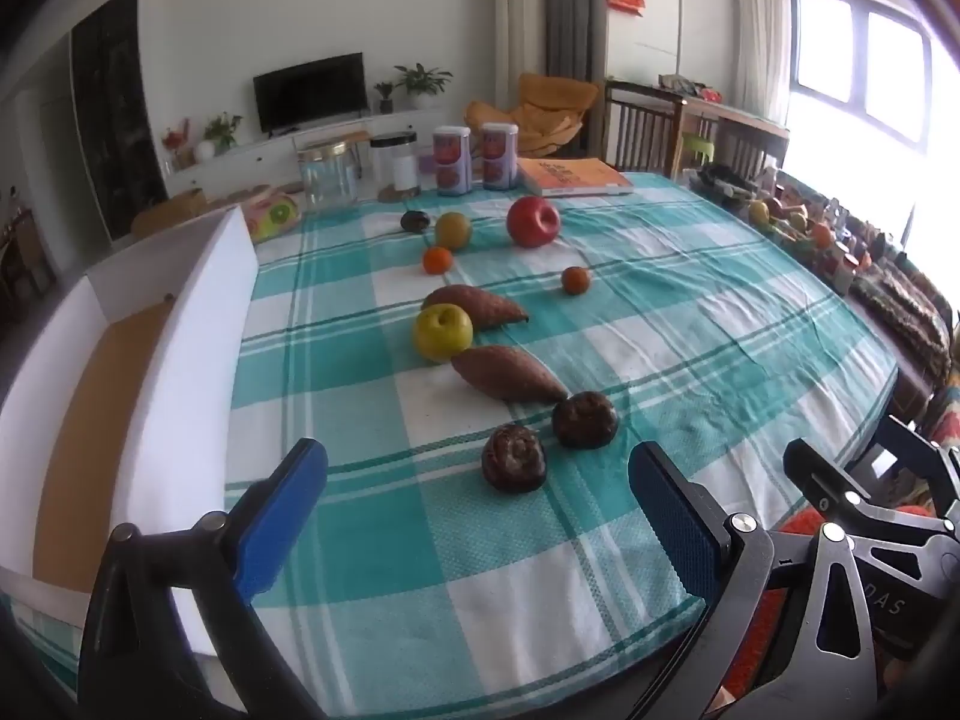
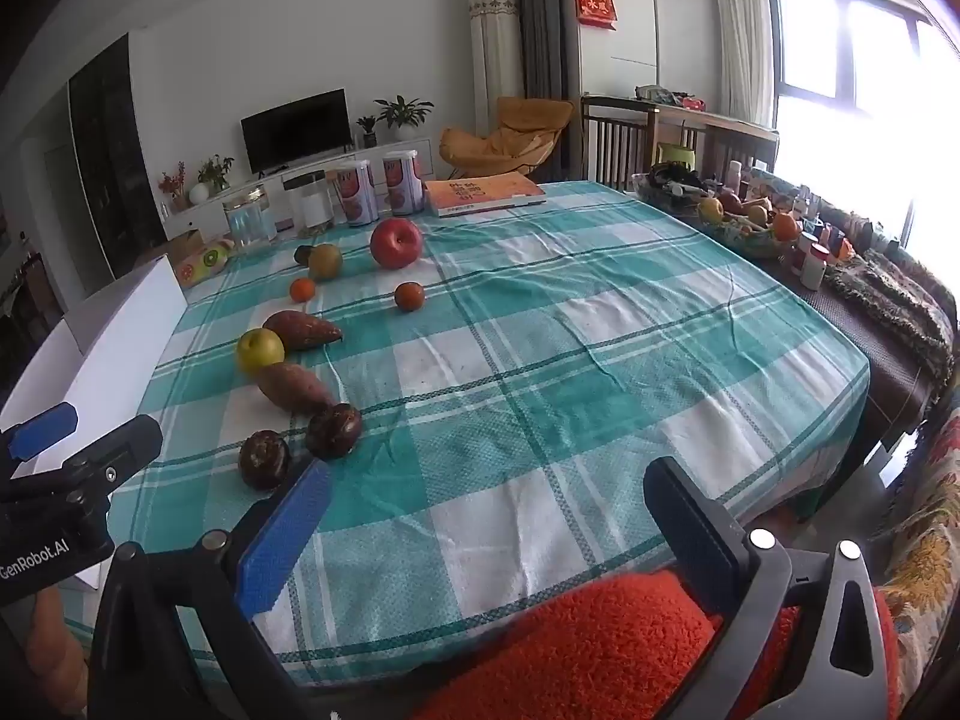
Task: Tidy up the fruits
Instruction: 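Move the left tool toward the dark brown round fruits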
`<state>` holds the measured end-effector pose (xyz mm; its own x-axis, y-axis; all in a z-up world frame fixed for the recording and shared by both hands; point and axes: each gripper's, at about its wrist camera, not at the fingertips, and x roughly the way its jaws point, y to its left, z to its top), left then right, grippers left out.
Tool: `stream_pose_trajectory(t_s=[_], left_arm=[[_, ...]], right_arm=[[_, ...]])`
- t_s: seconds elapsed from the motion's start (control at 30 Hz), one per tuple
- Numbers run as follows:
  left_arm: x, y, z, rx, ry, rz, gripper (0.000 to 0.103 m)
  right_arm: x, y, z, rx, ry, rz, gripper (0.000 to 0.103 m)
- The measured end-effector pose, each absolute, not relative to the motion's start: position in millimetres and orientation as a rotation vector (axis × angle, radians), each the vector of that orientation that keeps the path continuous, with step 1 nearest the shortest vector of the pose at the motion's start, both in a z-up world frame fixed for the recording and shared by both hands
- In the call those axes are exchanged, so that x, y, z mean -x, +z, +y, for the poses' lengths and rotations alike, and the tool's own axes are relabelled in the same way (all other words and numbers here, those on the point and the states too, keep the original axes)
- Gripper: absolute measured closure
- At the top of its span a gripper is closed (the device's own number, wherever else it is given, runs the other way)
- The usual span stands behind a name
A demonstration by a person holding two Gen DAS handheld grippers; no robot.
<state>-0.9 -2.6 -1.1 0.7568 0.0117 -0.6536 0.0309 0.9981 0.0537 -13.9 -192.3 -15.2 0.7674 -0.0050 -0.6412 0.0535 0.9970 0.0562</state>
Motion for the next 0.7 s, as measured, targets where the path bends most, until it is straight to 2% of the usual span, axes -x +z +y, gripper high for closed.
stream_pose_trajectory(t_s=[0.43,0.57,0.7], left_arm=[[2,-13,-4,-0.026,-0.027,0.749,0.002],[-1,-13,1,-0.008,-0.03,0.763,0.002],[-2,-9,4,0.021,-0.036,0.76,0.002]], right_arm=[[13,-29,-197,-0.075,-0.054,0.727,0.0],[4,-21,-209,-0.122,-0.03,0.826,0.0],[0,-1,-205,0.046,-0.072,0.918,0.0]])
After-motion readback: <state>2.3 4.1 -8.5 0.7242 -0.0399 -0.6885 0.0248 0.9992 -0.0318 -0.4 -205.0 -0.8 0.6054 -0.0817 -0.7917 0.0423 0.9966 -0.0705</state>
